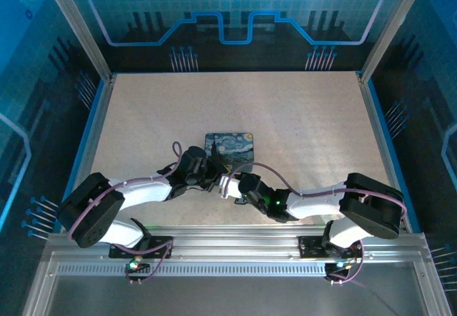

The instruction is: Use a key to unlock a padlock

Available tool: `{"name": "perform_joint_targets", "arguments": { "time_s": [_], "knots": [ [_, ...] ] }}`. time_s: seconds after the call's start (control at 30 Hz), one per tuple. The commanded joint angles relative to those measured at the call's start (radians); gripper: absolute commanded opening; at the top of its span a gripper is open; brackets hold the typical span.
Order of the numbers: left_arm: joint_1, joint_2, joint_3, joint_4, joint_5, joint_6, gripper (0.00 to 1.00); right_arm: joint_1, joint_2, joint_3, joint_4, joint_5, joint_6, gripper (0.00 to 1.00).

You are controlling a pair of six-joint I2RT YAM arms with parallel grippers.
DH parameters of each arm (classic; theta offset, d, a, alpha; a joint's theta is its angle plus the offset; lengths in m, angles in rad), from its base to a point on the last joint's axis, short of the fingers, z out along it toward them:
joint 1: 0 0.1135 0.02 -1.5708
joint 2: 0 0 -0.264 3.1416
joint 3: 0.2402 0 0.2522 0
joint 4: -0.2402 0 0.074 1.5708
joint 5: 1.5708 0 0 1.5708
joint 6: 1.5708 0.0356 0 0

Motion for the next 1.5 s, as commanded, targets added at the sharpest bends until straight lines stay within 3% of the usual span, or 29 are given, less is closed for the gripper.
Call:
{"name": "perform_joint_targets", "arguments": {
  "time_s": [0.0,0.6,1.47],
  "knots": [
    [-0.006,-0.019,0.013,0.032,0.040,-0.015,0.00,0.003,-0.016,0.036,0.023,0.036,0.122,0.00],
    [-0.007,-0.017,-0.002,0.044,0.037,-0.021,0.00,-0.018,-0.006,0.037,0.075,0.017,0.717,0.00],
    [-0.006,-0.017,-0.011,0.051,0.032,-0.023,0.00,-0.052,0.009,0.007,0.084,-0.057,0.985,0.00]
  ]
}}
